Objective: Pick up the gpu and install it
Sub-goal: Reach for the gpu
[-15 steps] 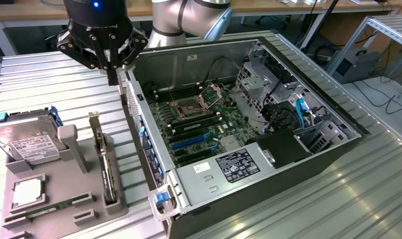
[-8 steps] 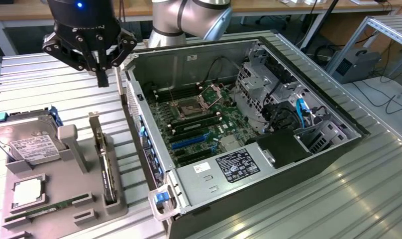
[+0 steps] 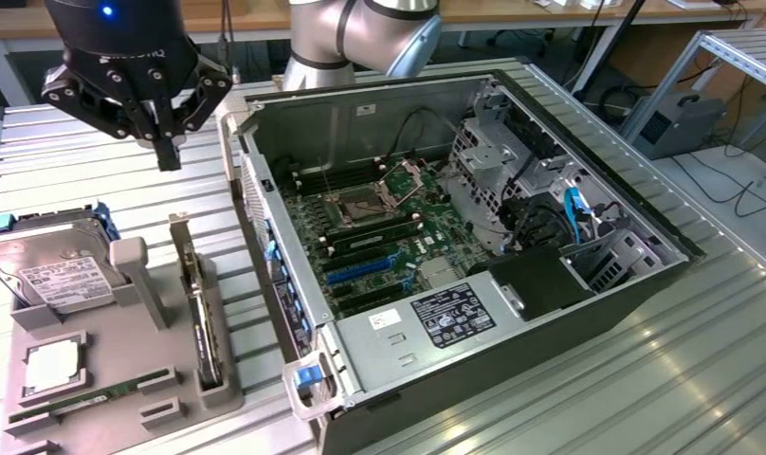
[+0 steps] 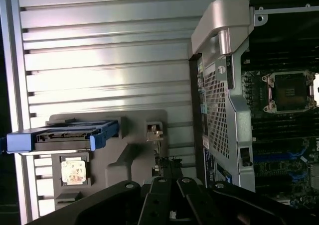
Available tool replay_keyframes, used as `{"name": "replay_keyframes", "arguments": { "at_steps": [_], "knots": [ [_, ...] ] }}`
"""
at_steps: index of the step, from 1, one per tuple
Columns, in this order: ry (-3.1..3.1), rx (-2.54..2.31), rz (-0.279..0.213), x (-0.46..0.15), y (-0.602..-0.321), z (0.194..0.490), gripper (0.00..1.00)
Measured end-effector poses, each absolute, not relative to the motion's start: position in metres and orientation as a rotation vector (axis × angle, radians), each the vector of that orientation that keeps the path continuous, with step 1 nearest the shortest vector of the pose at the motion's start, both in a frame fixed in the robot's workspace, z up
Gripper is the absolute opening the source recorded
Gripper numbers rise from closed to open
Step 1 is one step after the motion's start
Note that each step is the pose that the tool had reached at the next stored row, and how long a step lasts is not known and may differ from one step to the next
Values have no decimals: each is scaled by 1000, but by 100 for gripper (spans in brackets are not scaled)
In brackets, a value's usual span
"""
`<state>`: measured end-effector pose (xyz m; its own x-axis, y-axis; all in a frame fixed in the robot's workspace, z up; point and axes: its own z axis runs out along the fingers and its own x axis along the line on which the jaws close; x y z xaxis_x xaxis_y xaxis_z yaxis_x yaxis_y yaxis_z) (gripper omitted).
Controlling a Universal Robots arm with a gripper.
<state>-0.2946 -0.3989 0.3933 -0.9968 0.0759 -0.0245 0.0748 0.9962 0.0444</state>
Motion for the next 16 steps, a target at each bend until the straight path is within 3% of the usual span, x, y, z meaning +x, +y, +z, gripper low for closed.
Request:
{"name": "replay_keyframes", "arguments": {
  "at_steps": [16],
  "knots": [
    [3113,117,68,-302,-399,393,11]
  ]
}}
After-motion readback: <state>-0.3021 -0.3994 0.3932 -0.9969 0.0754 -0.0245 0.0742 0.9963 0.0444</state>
